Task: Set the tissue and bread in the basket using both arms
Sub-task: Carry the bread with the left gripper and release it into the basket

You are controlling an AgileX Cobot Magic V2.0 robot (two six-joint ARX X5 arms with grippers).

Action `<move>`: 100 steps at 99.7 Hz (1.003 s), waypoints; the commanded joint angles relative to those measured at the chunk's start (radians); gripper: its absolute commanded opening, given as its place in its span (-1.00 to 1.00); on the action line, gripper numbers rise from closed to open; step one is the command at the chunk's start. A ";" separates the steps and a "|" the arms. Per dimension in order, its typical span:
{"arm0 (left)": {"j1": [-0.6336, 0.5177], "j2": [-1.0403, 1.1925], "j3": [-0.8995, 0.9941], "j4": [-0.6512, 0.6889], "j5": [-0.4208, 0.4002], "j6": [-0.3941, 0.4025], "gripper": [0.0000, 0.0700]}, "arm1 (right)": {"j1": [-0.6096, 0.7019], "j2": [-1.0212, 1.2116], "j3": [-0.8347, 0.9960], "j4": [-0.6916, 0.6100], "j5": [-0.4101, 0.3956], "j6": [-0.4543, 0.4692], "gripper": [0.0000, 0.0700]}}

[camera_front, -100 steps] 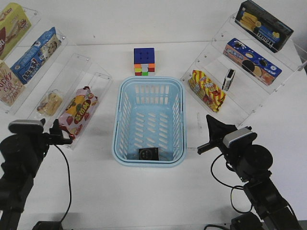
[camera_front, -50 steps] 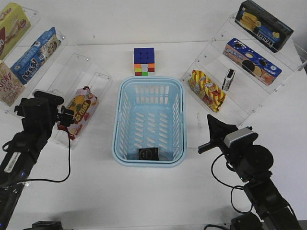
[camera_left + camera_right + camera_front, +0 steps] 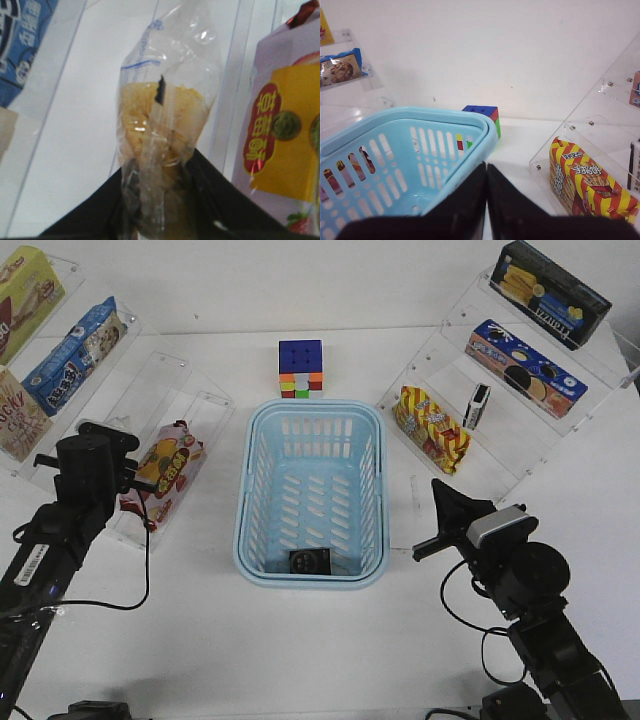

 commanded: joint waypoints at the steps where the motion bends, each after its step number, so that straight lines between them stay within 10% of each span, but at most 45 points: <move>1: -0.027 -0.037 0.087 0.010 0.031 -0.056 -1.00 | 0.005 0.002 0.008 0.011 0.000 0.008 -1.00; 29: -0.177 -0.116 0.219 -0.003 0.693 -0.356 -1.00 | 0.005 0.002 0.008 0.011 0.000 0.008 -1.00; 40: -0.264 -0.095 0.219 -0.016 0.818 -0.388 -1.00 | 0.005 0.002 0.008 0.011 0.000 0.008 -1.00; 52: -0.369 -0.051 0.219 -0.049 0.828 -0.377 -0.90 | 0.006 0.002 0.008 0.011 0.000 0.010 -1.00; 63: -0.425 -0.001 0.219 -0.064 0.824 -0.377 0.10 | 0.006 0.002 0.008 0.011 0.000 0.010 -1.00; 69: -0.439 0.018 0.219 -0.065 0.824 -0.377 0.34 | 0.005 0.002 0.008 0.011 0.001 0.001 -1.00; 88: -0.431 -0.012 0.240 -0.080 0.773 -0.379 0.19 | 0.003 -0.026 0.008 -0.015 0.086 -0.047 -1.00; 100: -0.385 -0.098 0.246 -0.111 0.593 -0.381 -0.78 | -0.016 -0.068 0.008 -0.075 0.109 -0.041 -1.00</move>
